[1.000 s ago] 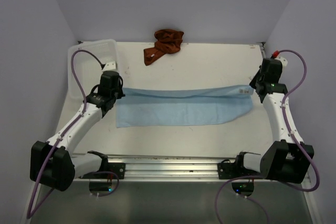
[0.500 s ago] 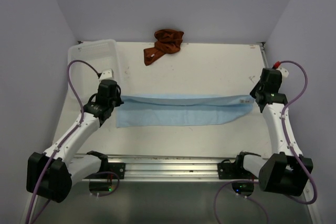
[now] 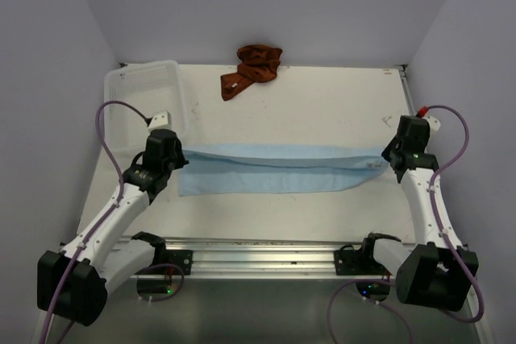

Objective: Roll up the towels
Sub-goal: Fold the towel

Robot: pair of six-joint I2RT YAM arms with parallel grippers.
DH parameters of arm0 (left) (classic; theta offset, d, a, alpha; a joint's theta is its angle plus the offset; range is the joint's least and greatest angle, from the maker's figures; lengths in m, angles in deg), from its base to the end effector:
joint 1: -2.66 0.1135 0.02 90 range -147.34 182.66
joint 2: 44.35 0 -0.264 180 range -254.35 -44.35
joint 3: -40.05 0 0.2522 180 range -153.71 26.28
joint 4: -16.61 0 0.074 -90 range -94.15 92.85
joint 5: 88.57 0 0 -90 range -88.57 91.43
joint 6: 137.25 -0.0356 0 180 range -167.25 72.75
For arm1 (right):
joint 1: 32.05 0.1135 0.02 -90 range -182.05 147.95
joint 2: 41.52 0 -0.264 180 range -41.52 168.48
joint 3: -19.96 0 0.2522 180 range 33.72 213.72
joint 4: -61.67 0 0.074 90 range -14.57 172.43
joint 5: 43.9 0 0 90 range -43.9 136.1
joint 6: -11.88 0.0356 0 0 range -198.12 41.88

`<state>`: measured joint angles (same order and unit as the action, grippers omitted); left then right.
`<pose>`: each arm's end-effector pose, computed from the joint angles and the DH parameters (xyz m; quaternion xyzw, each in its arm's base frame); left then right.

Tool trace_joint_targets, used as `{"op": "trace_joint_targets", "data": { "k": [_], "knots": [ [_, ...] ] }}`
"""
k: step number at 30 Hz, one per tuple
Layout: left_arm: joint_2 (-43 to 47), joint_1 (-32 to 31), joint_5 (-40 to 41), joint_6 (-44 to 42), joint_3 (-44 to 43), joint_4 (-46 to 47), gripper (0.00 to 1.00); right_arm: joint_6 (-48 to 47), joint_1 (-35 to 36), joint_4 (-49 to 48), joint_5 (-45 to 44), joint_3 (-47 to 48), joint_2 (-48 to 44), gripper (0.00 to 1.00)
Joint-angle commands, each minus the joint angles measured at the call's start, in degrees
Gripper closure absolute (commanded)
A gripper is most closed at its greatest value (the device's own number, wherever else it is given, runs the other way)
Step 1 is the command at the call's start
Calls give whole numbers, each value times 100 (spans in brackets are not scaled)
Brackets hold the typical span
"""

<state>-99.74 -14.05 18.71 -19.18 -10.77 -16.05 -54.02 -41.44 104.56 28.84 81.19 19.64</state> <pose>0.2017 -0.0495 0.2453 -0.1541 0.8747 -0.0429 0.4575 0.2193 -0.0470 0.2717 0.3185 0.8503 -0.0857 0.4100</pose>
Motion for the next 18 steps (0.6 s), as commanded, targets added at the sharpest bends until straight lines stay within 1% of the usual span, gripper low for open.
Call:
{"op": "trace_joint_targets", "data": {
  "k": [1,8,13,14,17,18],
  "knots": [
    [142,45,-294,180,49,193,100,113,-37,-73,-41,-140,-114,100],
    [477,36,-462,321,304,220,95,157,-28,-161,-23,-299,-114,100],
    [696,36,-454,409,348,132,75,183,-28,-196,38,-343,-52,100],
    [749,36,-453,444,366,132,66,183,-28,-223,47,-360,-35,100],
    [864,36,-480,479,349,97,56,183,-28,-240,56,-395,-8,100],
    [881,36,-471,488,296,-17,55,174,-28,-241,56,-387,0,100]
  ]
}}
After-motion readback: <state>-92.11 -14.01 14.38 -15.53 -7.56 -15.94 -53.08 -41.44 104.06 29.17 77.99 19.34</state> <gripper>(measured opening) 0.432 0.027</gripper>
